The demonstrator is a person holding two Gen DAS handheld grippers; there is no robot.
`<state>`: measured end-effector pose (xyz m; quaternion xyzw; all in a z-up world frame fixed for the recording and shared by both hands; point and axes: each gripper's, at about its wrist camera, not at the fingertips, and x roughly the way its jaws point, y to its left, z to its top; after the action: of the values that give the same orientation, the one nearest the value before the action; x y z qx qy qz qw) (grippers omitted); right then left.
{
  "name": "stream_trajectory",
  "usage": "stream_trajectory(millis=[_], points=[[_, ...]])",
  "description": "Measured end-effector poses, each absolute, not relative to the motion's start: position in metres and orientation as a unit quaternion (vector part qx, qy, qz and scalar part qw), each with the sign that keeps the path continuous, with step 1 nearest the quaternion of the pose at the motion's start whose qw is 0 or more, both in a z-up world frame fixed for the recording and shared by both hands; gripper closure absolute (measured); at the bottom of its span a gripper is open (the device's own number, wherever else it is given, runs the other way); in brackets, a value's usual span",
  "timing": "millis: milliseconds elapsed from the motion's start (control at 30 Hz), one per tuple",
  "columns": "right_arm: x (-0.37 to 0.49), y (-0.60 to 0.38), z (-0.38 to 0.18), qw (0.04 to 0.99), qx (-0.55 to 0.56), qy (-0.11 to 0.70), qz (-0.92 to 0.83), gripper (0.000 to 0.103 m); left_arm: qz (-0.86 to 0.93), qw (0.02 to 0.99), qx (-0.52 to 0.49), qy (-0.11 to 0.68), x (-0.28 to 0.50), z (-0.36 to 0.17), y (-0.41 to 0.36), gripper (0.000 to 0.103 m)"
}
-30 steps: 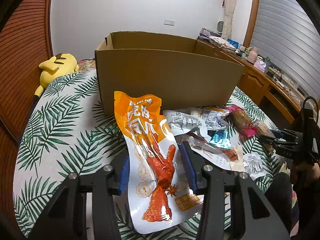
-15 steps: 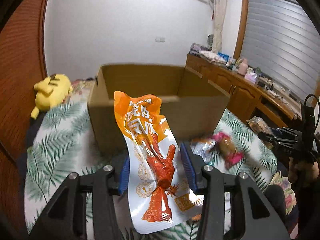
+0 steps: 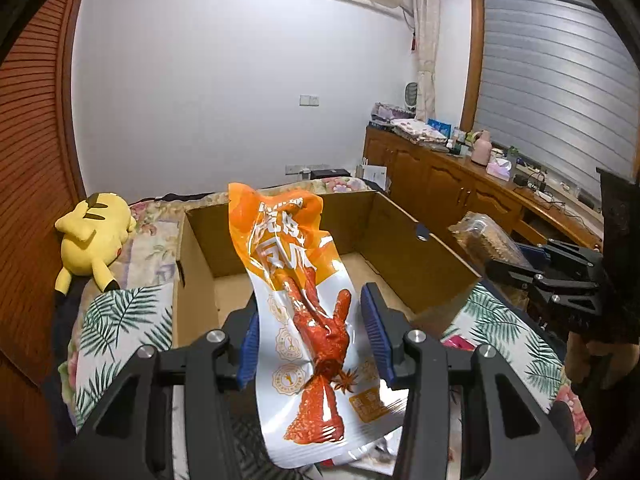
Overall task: Organize snacks
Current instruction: 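Lift both packs and drop them into the cardboard box, opening both tools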
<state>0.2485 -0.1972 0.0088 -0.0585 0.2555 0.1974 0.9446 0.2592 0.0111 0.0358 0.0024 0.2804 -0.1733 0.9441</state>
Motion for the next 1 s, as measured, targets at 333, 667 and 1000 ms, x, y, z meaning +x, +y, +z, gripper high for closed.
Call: stream_trajectory(millis=[333,667,1000], points=[[0.310,-0.152,-0.004,0.931,-0.068,0.280,0.224,0.062,-0.169,0.936,0.009,0.308,0.313,0.021,0.003,0.058],[0.334,-0.137,-0.027,0.919,-0.079,0.313,0.228,0.062,-0.162,0.925,0.016,0.343,0.334,0.000,-0.008,0.056],[0.337,-0.127,-0.038,0.910,-0.079,0.332,0.234,0.058,-0.143,0.929,0.019,0.340,0.331,-0.001,-0.004,0.045]])
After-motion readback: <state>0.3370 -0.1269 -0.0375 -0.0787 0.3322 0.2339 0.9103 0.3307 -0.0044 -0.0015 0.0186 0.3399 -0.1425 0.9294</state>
